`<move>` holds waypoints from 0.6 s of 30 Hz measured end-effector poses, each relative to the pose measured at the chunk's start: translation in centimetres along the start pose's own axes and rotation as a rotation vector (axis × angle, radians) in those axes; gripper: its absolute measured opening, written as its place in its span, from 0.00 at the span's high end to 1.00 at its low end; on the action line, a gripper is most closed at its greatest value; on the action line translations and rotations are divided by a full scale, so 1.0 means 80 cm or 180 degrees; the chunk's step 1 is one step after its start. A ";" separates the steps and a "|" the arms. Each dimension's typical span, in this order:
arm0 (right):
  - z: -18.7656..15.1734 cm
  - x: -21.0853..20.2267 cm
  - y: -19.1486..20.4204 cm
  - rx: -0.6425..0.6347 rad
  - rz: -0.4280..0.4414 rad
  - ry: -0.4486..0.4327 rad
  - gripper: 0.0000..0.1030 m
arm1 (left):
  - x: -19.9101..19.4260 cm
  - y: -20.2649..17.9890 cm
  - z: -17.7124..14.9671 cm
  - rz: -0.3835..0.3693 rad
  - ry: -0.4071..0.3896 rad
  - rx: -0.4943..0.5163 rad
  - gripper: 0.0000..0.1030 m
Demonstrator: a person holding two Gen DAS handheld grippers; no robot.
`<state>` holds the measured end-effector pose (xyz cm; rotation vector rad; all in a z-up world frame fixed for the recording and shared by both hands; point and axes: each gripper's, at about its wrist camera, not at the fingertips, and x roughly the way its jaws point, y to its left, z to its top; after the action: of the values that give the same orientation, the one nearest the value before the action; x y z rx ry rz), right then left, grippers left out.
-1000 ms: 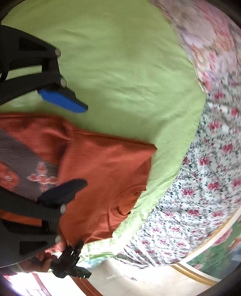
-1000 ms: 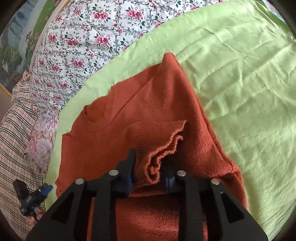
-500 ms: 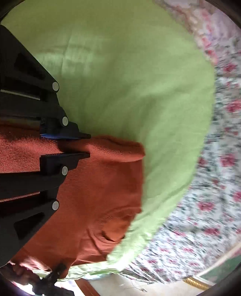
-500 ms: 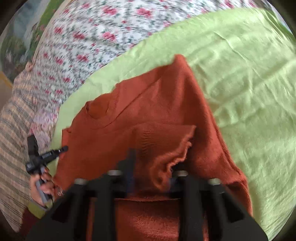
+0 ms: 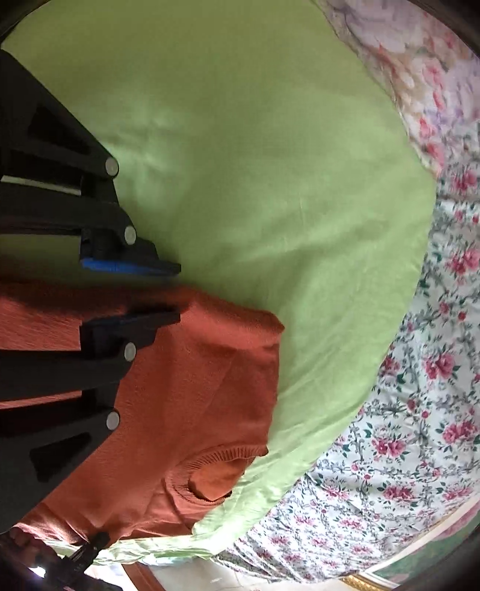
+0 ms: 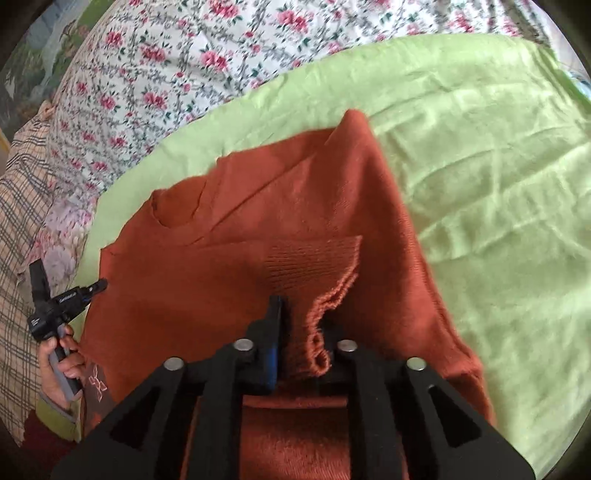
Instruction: Fold small clothes
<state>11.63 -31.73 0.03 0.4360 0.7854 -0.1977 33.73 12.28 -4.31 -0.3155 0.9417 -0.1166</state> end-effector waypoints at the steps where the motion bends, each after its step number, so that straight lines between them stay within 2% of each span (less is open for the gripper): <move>1: -0.003 -0.010 -0.001 0.0001 -0.0045 -0.0034 0.80 | -0.012 0.002 -0.005 0.0023 -0.0011 0.0003 0.80; 3: -0.010 -0.033 -0.006 0.0031 -0.0032 -0.0087 0.80 | -0.042 0.008 -0.025 0.0001 -0.0038 -0.0005 0.82; 7: -0.032 -0.074 -0.008 0.0048 0.0076 -0.0140 0.67 | -0.094 0.016 -0.077 -0.0094 -0.0041 -0.0037 0.82; 10: -0.055 -0.102 -0.006 -0.0018 0.0183 -0.0106 0.65 | -0.132 0.024 -0.132 -0.0174 0.0000 -0.0019 0.78; 12: -0.071 -0.120 -0.005 -0.0079 0.0230 -0.0072 0.65 | -0.154 0.028 -0.169 -0.0212 0.0039 0.0019 0.72; 15: -0.095 -0.145 -0.008 -0.0166 0.0278 -0.0047 0.58 | -0.177 0.031 -0.213 -0.0230 0.0098 0.0051 0.59; 18: -0.119 -0.165 -0.016 -0.0209 0.0295 -0.0024 0.56 | -0.203 0.042 -0.256 -0.0242 0.0108 0.0022 0.56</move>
<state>-4.01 -28.45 3.18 0.4084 0.7604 -0.0868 7.53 14.92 -3.96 -0.3440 0.9629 -0.1954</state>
